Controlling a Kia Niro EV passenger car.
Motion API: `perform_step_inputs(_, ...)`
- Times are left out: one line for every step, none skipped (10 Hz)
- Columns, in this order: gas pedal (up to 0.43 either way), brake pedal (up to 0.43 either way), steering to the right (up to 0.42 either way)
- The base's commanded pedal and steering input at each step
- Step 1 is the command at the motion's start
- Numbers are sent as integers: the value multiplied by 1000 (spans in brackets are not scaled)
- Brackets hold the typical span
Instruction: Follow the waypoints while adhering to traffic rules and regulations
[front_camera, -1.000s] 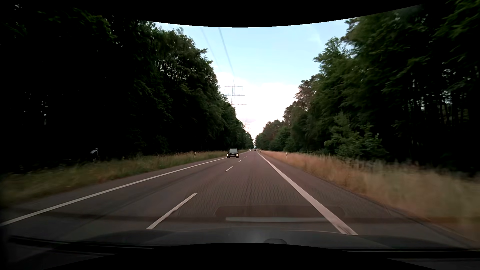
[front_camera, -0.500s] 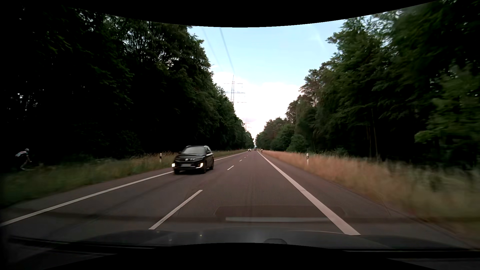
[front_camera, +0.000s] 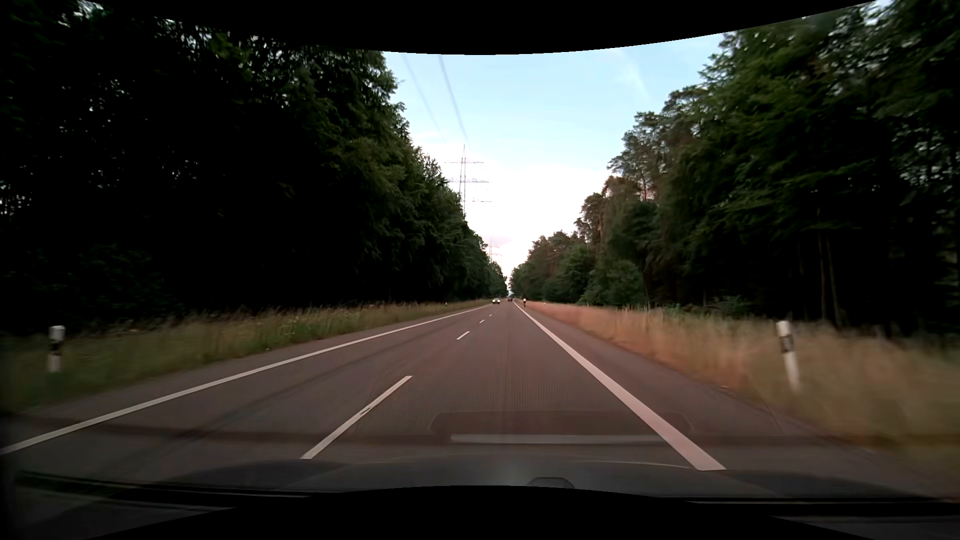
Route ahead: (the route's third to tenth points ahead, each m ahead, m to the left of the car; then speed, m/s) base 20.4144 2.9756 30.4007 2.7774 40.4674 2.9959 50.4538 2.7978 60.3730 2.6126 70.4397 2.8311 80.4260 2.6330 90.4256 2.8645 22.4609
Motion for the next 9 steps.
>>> perform_step_inputs(8,0,0)
perform_step_inputs(59,0,0)
perform_step_inputs(67,0,-1)
perform_step_inputs(67,0,-1)
perform_step_inputs(67,0,-1)
perform_step_inputs(67,0,-1)
perform_step_inputs(67,0,-1)
perform_step_inputs(67,0,-1)
perform_step_inputs(67,0,-2)
